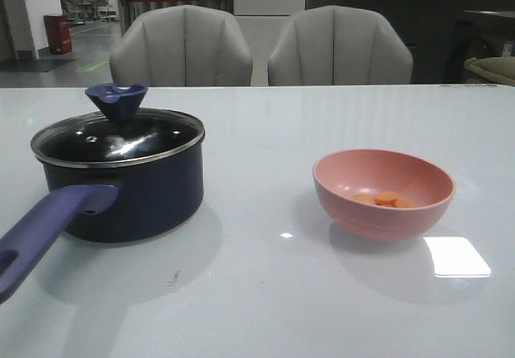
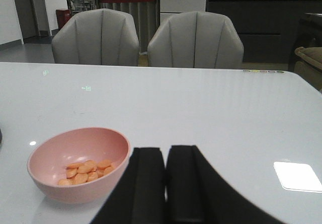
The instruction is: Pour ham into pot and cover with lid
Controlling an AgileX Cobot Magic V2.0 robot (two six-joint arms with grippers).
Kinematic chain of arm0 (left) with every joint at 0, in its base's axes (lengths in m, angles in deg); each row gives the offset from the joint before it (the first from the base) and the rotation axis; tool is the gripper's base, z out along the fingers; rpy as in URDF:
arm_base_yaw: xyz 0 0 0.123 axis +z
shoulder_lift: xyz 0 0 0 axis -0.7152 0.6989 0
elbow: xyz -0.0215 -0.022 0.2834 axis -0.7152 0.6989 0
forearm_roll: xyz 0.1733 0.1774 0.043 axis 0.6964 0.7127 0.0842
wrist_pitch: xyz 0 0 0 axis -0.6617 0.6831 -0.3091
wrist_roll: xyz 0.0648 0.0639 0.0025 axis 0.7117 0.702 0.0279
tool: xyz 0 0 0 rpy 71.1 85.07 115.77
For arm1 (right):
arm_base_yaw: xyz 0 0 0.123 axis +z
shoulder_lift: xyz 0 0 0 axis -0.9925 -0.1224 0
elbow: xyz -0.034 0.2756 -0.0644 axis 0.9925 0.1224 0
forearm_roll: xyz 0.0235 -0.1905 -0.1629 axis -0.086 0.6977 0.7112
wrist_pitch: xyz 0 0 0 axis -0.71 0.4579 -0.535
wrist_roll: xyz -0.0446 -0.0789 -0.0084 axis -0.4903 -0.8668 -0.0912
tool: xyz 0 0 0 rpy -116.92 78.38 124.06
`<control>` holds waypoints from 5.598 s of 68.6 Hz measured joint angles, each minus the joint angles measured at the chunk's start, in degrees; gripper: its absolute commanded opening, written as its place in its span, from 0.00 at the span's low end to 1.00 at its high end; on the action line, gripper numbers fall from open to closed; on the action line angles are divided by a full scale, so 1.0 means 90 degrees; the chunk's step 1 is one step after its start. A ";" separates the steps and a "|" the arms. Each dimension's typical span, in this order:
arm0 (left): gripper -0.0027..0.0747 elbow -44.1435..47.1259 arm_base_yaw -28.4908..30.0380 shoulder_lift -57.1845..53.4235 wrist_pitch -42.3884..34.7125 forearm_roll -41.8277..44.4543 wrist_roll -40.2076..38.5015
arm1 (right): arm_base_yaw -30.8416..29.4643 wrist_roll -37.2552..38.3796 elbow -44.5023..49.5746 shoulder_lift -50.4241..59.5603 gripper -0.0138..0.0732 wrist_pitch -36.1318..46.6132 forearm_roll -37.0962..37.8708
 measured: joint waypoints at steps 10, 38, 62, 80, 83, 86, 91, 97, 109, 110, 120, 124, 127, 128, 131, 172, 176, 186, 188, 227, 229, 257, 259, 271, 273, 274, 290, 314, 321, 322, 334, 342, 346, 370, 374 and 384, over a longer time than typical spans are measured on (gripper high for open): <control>0.83 -0.0729 -0.0640 0.1109 0.0203 0.0000 0.0012 | 0.0000 0.0000 0.0000 0.0000 0.35 0.0000 0.0000; 0.83 -0.2838 -0.1339 0.3279 0.1030 -0.0012 -0.0387 | 0.0000 0.0000 0.0000 0.0000 0.35 0.0000 0.0000; 0.83 -0.3750 -0.1339 0.4355 0.1658 -0.0055 -0.0575 | 0.0000 0.0000 0.0000 0.0000 0.35 0.0000 0.0000; 0.80 -0.3802 -0.1342 0.4798 0.1935 0.0044 -0.0734 | 0.0000 0.0000 0.0000 0.0000 0.35 0.0000 0.0000; 0.74 -0.3802 -0.1342 0.4826 0.1934 0.0044 -0.0744 | 0.0000 0.0000 0.0000 0.0000 0.35 0.0000 0.0000; 0.67 -0.3813 -0.1342 0.4837 0.1934 0.0044 -0.0744 | 0.0000 0.0000 0.0000 0.0000 0.35 0.0000 0.0000; 0.54 -0.3813 -0.1342 0.4837 0.1934 0.0021 -0.0744 | 0.0000 0.0000 0.0000 0.0000 0.35 0.0000 0.0000; 0.42 -0.3826 -0.1353 0.4837 0.1948 -0.0002 -0.0744 | 0.0000 0.0000 0.0000 0.0000 0.35 0.0000 0.0000; 0.37 -0.3836 -0.1353 0.4837 0.1948 0.0011 -0.0744 | 0.0000 0.0000 0.0000 0.0000 0.35 0.0000 0.0000; 0.37 -0.3836 -0.1353 0.4837 0.1960 0.0023 -0.0744 | 0.0000 0.0000 0.0000 0.0000 0.35 0.0000 0.0000; 0.37 -0.3918 -0.1367 0.4824 0.2099 0.0104 -0.0744 | 0.0000 0.0000 0.0000 0.0000 0.35 0.0000 0.0000; 0.37 -0.3962 -0.1367 0.4788 0.2239 0.0136 -0.0694 | 0.0000 0.0000 0.0000 0.0000 0.35 0.0000 0.0000; 0.37 -0.3974 -0.1367 0.4683 0.2365 0.0168 -0.0593 | 0.0000 0.0000 0.0000 0.0000 0.35 0.0000 0.0000; 0.37 -0.3974 -0.1367 0.4669 0.2382 0.0180 -0.0582 | 0.0000 0.0000 0.0000 0.0000 0.35 0.0000 0.0000; 0.37 -0.3974 -0.1367 0.4532 0.2511 0.0327 -0.0534 | 0.0000 0.0000 0.0000 0.0000 0.35 0.0000 0.0000; 0.37 -0.3260 0.1100 0.3388 0.2536 0.0418 0.0265 | 0.0000 0.0000 0.0000 0.0000 0.35 0.0000 0.0000; 0.37 -0.2889 0.1395 0.3388 0.2281 0.0289 0.0370 | 0.0000 0.0000 0.0000 0.0000 0.35 0.0000 0.0000; 0.37 -0.1949 0.1796 0.3388 0.1504 0.0008 0.0530 | 0.0000 0.0000 0.0000 0.0000 0.35 0.0000 0.0000; 0.37 -0.1777 0.1825 0.3400 0.1291 -0.0013 0.0600 | 0.0000 0.0000 0.0000 0.0000 0.35 0.0000 0.0000; 0.53 -0.0911 0.1764 0.4079 0.0166 -0.0224 0.0997 | 0.0000 0.0000 0.0000 0.0000 0.35 0.0000 0.0000; 0.60 -0.0911 0.1758 0.4079 0.0134 -0.0224 0.1010 | 0.0000 0.0000 0.0000 0.0000 0.35 0.0000 0.0000; 0.82 -0.0911 0.1731 0.4119 0.0082 -0.0234 0.1032 | 0.0000 0.0000 0.0000 0.0000 0.35 0.0000 0.0000; 0.82 -0.0911 0.1731 0.4119 0.0082 -0.0234 0.1032 | 0.0000 0.0000 0.0000 0.0000 0.35 0.0000 0.0000; 0.82 -0.1166 0.1596 0.4082 0.0391 -0.0246 0.1032 | 0.0000 0.0000 0.0000 0.0000 0.35 0.0000 0.0000; 0.82 -0.1221 0.1545 0.4019 0.0429 -0.0246 0.1032 | 0.0000 0.0000 0.0000 0.0000 0.35 0.0000 0.0000; 0.82 -0.1221 0.1545 0.4019 0.0429 -0.0246 0.1032 | 0.0000 0.0000 0.0000 0.0000 0.35 0.0000 0.0000; 0.82 -0.1163 0.0990 0.2753 0.0246 -0.0153 0.1089 | 0.0000 0.0000 0.0000 0.0000 0.35 0.0000 0.0000; 0.82 0.0439 0.0899 -0.0177 -0.1072 -0.0266 0.1098 | 0.0000 0.0000 0.0000 0.0000 0.35 0.0000 0.0000; 0.82 0.0976 0.0712 -0.1230 -0.1571 -0.0296 0.1098 | 0.0000 0.0000 0.0000 0.0000 0.35 0.0000 0.0000; 0.82 0.1044 0.0676 -0.1365 -0.1637 -0.0306 0.1098 | 0.0000 0.0000 0.0000 0.0000 0.35 0.0000 0.0000; 0.82 0.2001 0.0231 -0.2946 -0.1901 -0.0468 0.1059 | 0.0000 0.0000 0.0000 0.0000 0.35 0.0000 0.0000; 0.82 0.2715 0.0022 -0.3922 -0.2054 -0.0676 0.1047 | 0.0000 0.0000 0.0000 0.0000 0.35 0.0000 0.0000; 0.82 0.3033 -0.0073 -0.4400 -0.2135 -0.0722 0.1038 | 0.0000 0.0000 0.0000 0.0000 0.35 0.0000 0.0000; 0.82 0.4409 -0.0513 -0.6479 -0.2669 -0.0914 0.1038 | 0.0000 0.0000 0.0000 0.0000 0.35 0.0000 0.0000; 0.82 0.4420 -0.0552 -0.6561 -0.2607 -0.0914 0.1038 | 0.0000 0.0000 0.0000 0.0000 0.35 0.0090 0.0000; 0.82 0.4420 -0.0597 -0.6580 -0.2450 -0.0914 0.1038 | 0.0000 0.0000 -0.0045 0.0000 0.35 0.0331 0.0000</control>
